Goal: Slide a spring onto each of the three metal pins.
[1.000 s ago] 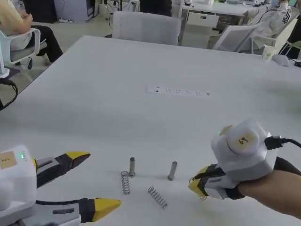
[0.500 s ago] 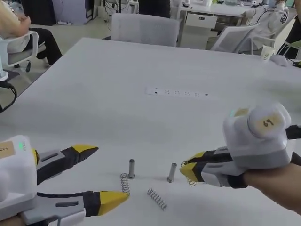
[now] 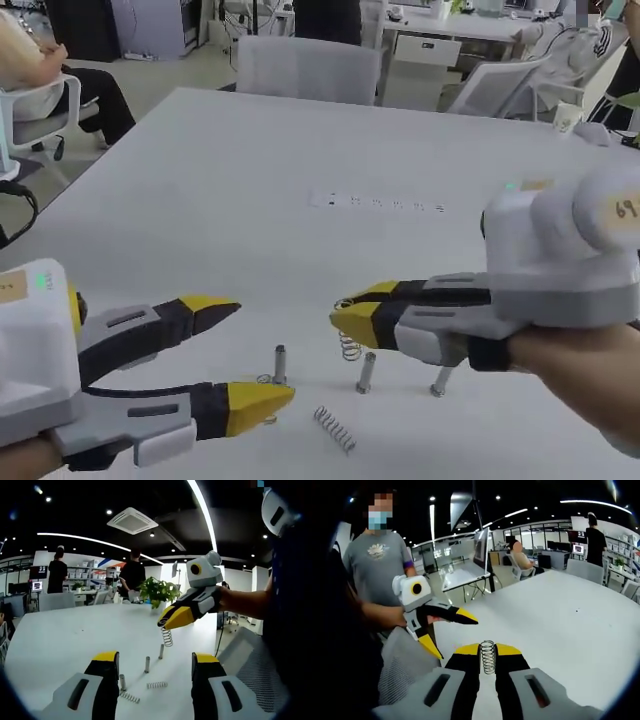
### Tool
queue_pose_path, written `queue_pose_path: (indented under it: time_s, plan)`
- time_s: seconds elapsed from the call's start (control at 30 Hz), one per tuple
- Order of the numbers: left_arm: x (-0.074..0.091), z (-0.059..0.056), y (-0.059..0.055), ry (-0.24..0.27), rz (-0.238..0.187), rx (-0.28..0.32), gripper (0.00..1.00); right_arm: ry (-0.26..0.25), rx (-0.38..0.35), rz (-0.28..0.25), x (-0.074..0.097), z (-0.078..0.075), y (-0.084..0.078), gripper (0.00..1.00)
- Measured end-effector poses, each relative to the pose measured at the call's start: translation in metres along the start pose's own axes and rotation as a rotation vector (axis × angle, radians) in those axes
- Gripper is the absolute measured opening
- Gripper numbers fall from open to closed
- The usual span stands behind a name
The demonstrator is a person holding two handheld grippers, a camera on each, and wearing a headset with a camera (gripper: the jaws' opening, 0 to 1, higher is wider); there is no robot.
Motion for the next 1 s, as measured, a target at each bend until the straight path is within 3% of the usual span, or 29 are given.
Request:
queue_pose_path:
  time_s: [0.13, 0.57, 0.83, 1.0]
  plan:
    - [-0.003, -0.005, 0.008, -0.023, -0.024, 0.017, 0.47, 0.040, -0.035, -0.056, -0.003, 0.013, 0.015, 0.08]
    - [-0.013, -0.018, 0.020, -0.075, -0.061, 0.026, 0.38, 0.116, 0.023, -0.092, -0.015, 0.042, 0.030, 0.08]
    - [-0.016, -0.018, 0.025, -0.081, -0.074, 0.007, 0.31, 0.137, 0.033, -0.098, -0.016, 0.048, 0.031, 0.08]
    - [-0.018, -0.022, 0.027, -0.105, -0.078, -0.012, 0.17, 0.136, 0.036, -0.105, -0.015, 0.048, 0.031, 0.08]
Point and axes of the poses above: the centre of the closed fingertips' face, and the gripper's own axes: x roughly backward along the fingers, z roughly to its left, y roughly out of its top, the point moved 1 cm from there along x, roughly backward along the fingers, and after that the axes turned 6 degrees about -z, right-handed, at the moved point
